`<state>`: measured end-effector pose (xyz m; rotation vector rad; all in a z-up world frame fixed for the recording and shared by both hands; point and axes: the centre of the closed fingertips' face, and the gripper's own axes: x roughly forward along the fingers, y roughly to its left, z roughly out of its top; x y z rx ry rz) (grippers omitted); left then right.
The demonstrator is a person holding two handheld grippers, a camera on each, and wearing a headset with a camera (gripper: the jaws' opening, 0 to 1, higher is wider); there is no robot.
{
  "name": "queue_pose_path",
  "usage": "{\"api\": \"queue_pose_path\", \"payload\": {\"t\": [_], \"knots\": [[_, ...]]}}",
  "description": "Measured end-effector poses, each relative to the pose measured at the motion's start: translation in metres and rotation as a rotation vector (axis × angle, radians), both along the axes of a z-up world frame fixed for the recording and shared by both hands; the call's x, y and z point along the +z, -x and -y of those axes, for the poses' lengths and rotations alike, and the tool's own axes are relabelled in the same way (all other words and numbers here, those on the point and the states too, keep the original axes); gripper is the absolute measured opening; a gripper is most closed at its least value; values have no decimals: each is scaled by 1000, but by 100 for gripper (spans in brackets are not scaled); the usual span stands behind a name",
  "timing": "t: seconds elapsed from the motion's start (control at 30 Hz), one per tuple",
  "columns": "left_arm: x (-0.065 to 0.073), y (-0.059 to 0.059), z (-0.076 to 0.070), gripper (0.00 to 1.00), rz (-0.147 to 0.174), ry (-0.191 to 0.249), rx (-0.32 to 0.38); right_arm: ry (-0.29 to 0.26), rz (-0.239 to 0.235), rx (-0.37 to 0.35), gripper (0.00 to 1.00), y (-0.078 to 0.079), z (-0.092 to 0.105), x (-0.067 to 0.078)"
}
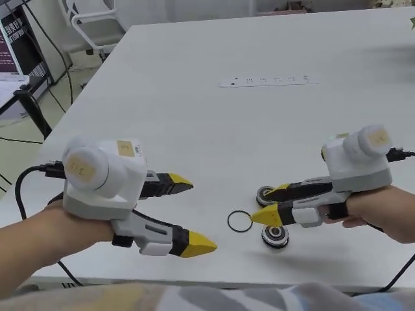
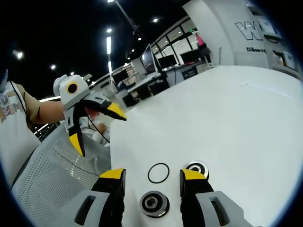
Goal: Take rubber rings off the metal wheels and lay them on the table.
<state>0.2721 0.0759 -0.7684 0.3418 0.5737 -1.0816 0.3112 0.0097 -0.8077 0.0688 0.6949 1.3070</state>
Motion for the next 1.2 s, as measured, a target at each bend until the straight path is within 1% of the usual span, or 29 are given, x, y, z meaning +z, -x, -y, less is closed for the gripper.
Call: {"api": "queue_pose_path", "payload": {"t": [0.17,0.3,0.6,0.73,0.9,1.03,1.2], "knots": [[2,-5,6,68,2,-2,-17,-18,13,-15,46,3,9,7],[4,-8,11,68,4,0,-29,-35,14,-26,47,5,15,12],[6,-14,24,67,6,-2,-59,-34,40,-34,49,6,28,17],[4,-16,29,65,-1,-2,-69,-28,48,-40,49,5,33,16],[-1,-18,37,64,-13,-1,-82,-2,57,-32,49,9,39,9],[-5,-19,42,63,-23,1,-94,-4,59,-28,47,11,40,6],[-11,-21,46,62,-36,-4,-110,6,61,-19,46,15,41,-1]]}}
